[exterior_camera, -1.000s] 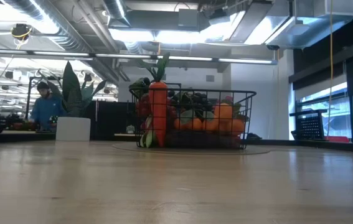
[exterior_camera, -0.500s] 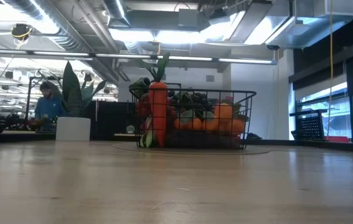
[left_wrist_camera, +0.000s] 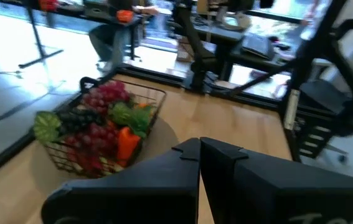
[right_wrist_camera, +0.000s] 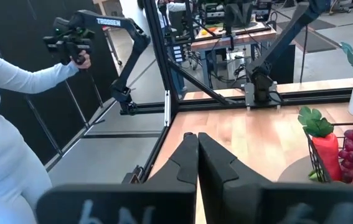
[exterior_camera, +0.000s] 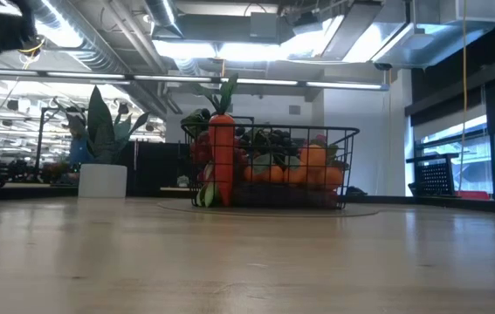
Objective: Build produce basket
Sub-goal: Return to Home Position
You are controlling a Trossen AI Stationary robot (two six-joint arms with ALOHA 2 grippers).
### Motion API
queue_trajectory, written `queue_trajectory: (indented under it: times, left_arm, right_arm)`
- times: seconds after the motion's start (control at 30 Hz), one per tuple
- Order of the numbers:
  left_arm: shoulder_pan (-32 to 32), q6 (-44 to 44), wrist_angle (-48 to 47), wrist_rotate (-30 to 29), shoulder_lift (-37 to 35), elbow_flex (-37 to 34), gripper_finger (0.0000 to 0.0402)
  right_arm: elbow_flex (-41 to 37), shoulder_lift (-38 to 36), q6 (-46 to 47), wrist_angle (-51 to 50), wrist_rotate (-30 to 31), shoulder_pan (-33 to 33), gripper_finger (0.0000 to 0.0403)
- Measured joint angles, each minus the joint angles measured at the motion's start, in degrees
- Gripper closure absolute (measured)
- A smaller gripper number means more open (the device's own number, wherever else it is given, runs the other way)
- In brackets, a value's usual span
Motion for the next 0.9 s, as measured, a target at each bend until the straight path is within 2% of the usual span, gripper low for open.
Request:
queue_trajectory:
  times: [0.23, 0.4, 0.63, 0.9]
  left_arm:
    - [-8.52, 4.59, 6.66, -0.02, -9.68, -7.37, 0.0401]
    - [-14.27, 6.82, 10.46, -3.09, -14.36, -10.42, 0.0401]
    - [-14.69, 6.55, 12.08, -5.17, -14.07, -11.43, 0.0401]
    - [-14.47, 7.35, 16.36, -11.33, -13.73, -13.97, 0.0401]
  right_arm:
    - [0.0, -0.09, 0.13, -0.15, 0.37, 0.01, 0.0403]
    - [0.0, -0.09, 0.17, 0.28, 1.11, 0.02, 0.0403]
    - [0.0, -0.09, 0.14, 0.22, 2.01, 0.01, 0.0403]
    - [0.0, -0.09, 0.13, -0.04, 3.12, 0.0, 0.0403]
